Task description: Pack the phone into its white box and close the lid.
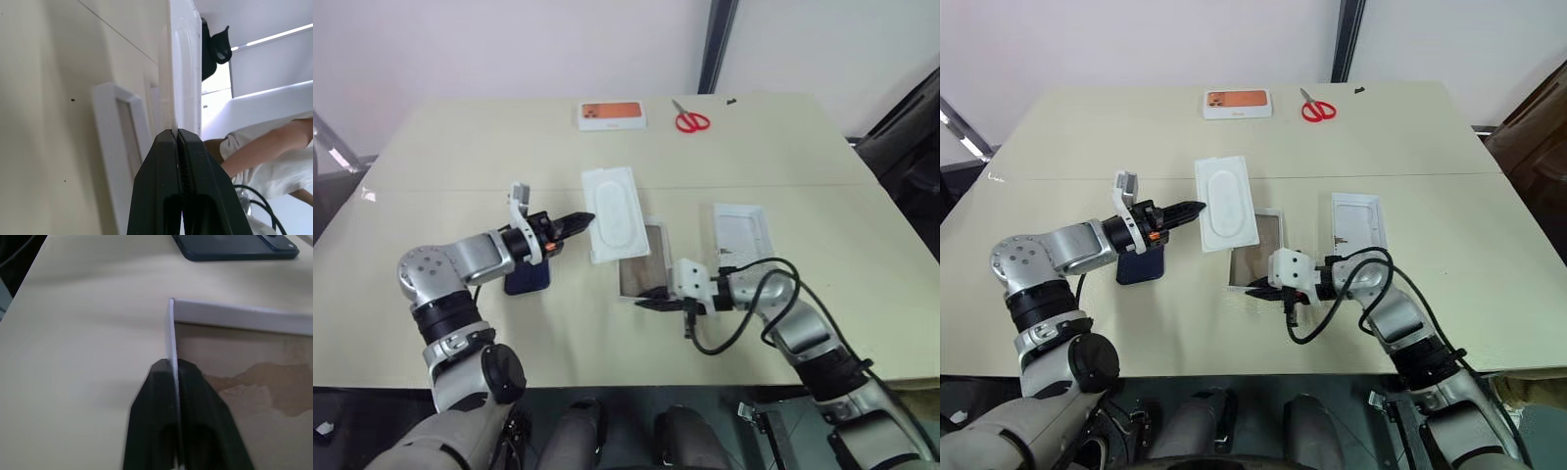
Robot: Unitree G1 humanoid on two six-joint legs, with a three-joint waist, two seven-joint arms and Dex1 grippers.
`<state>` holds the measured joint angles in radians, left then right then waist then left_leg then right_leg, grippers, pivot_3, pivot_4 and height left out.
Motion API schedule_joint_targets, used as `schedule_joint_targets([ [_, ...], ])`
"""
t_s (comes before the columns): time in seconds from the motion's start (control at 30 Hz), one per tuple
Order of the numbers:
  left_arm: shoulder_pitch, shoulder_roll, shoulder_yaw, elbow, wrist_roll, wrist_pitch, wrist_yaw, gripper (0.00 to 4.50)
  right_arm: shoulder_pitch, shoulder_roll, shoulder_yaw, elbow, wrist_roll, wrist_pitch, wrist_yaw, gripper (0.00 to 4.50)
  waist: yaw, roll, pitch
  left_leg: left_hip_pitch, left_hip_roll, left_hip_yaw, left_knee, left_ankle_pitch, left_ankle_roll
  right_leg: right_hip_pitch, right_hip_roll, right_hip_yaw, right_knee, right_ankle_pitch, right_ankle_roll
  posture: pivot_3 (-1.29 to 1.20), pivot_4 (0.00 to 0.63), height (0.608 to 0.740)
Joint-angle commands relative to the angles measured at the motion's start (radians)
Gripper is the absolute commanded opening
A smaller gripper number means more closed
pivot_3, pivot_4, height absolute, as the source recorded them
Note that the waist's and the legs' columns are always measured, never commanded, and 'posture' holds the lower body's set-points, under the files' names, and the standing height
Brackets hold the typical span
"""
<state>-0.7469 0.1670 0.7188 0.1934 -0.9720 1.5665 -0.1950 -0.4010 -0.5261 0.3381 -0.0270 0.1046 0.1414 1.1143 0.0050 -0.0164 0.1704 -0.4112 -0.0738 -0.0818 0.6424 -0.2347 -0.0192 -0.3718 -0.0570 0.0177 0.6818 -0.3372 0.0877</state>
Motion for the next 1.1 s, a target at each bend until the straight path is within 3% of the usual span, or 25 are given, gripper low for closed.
schedule_joint_targets([
  [0.03,-0.001,-0.022,0.005,-0.028,-0.027,0.012,0.017,0.00,-0.006,-0.004,-0.014,-0.005,-0.016,-0.020,-0.025,1.95,0.002,0.000,0.000,0.000,0.000,0.000,0.000,0.000,0.000,0.000,0.000,0.000,0.000,0.000,0.000,0.00,0.150,0.740],
  [0.13,0.018,-0.040,-0.003,-0.053,-0.027,0.029,0.023,0.00,0.003,-0.035,-0.044,-0.029,-0.002,-0.016,-0.022,3.48,0.001,0.000,0.000,0.000,0.000,0.000,0.000,0.000,0.000,0.000,0.000,0.000,0.000,0.000,0.000,0.00,0.150,0.740],
  [0.47,0.074,-0.036,-0.103,-0.101,-0.003,0.043,0.001,0.00,0.109,-0.227,-0.262,-0.083,0.131,0.025,0.029,3.48,0.005,-0.001,0.001,0.000,0.000,0.000,0.000,0.000,0.000,0.001,0.000,0.000,0.000,0.000,0.000,0.00,0.150,0.740],
  [0.67,0.082,-0.025,-0.192,-0.062,0.025,0.000,-0.038,0.00,0.120,-0.223,-0.396,-0.044,0.232,0.026,0.011,3.48,0.005,-0.002,0.001,0.000,0.000,0.000,-0.001,-0.001,0.001,0.001,0.000,0.000,0.000,0.000,0.000,0.00,0.150,0.740],
  [0.83,0.078,-0.022,-0.255,-0.036,0.054,-0.044,-0.061,0.00,0.108,-0.206,-0.397,-0.042,0.225,0.020,-0.024,3.48,0.006,-0.002,0.001,0.000,0.000,0.000,-0.001,0.000,0.000,0.001,0.000,0.000,0.000,0.000,0.000,0.00,0.150,0.740],
  [0.93,0.076,-0.016,-0.260,-0.027,0.055,-0.048,-0.071,0.94,0.116,-0.204,-0.390,-0.040,0.209,0.004,-0.034,3.53,0.006,-0.002,0.001,0.000,0.000,0.000,-0.001,0.000,0.000,0.001,0.000,0.000,0.000,0.000,0.000,0.00,0.150,0.740],
  [1.1,0.071,0.003,-0.288,-0.042,0.060,-0.033,-0.089,3.47,0.111,-0.192,-0.379,-0.040,0.207,0.002,-0.046,3.53,0.006,-0.002,0.001,0.000,0.000,0.000,-0.001,0.000,0.000,0.000,0.000,0.000,0.000,0.000,0.000,0.00,0.150,0.740],
])
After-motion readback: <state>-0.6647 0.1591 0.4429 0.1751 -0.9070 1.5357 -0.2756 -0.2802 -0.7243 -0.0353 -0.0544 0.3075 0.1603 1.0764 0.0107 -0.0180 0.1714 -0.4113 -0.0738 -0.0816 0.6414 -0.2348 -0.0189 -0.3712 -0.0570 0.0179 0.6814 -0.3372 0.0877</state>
